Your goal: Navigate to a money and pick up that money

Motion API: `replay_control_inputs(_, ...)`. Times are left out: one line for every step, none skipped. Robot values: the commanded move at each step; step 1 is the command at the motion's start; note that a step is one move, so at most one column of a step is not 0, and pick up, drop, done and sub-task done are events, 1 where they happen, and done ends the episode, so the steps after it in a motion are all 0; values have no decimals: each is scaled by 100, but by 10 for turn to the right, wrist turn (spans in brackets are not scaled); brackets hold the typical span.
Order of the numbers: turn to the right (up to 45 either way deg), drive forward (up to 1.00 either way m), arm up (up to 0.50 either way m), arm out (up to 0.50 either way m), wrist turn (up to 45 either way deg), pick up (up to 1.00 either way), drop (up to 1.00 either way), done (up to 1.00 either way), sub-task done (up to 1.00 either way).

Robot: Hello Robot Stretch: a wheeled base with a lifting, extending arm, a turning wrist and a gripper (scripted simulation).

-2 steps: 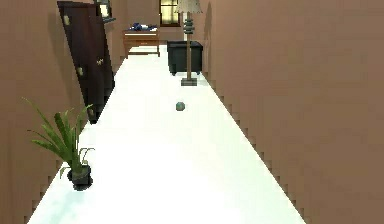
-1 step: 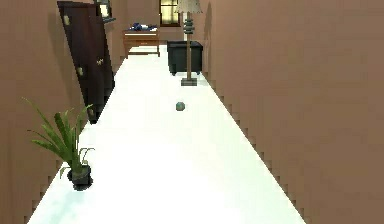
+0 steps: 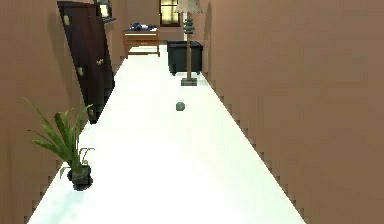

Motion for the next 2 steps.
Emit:
replay_control_inputs(0, 0, 0, 0, 0, 100, 0, 0, 0)
replay_control_inputs(0, 0, 10, 0, 0, 0, 0, 0, 0)
